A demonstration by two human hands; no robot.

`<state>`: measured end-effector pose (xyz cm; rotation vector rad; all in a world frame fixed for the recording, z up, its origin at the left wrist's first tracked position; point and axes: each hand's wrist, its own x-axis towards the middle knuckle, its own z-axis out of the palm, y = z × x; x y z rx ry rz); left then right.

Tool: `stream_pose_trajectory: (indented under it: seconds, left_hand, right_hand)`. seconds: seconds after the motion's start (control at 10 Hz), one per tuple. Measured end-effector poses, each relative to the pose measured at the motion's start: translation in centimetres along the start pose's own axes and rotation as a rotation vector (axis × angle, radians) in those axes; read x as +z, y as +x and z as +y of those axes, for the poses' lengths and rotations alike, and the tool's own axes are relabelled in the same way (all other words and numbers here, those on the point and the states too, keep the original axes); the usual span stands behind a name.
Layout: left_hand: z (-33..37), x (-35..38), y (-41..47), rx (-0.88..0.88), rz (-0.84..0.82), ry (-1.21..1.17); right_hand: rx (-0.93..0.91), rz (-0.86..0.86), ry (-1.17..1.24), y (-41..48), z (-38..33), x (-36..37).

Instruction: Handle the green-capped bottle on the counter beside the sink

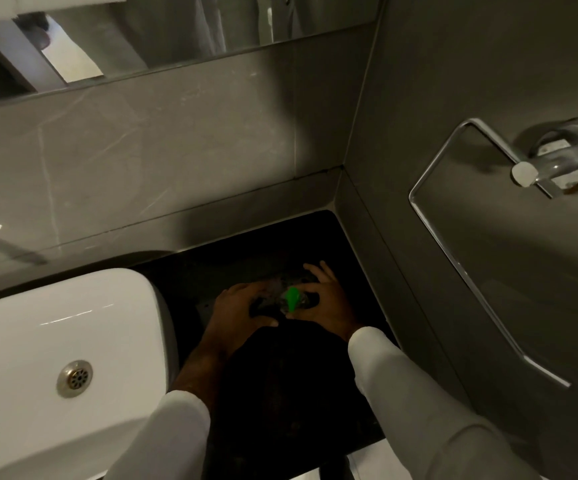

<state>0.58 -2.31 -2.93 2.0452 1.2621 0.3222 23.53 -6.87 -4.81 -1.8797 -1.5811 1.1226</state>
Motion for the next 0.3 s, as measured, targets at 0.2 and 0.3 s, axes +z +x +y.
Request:
stream_pose_trajectory:
  seconds: [0.2,0.3]
  left_hand:
    - [0.2,-0.2,-0.2,-0.086,-0.087,0.061]
    - [0.8,-0.3,-0.5,-0.102,-0.128,0.256]
  right_hand:
    - [0.075,-0.136,-0.065,-1.0,-1.4,-1.8]
    - [0.04,-0.036,-0.048,-3.9,-3.2,-3.7]
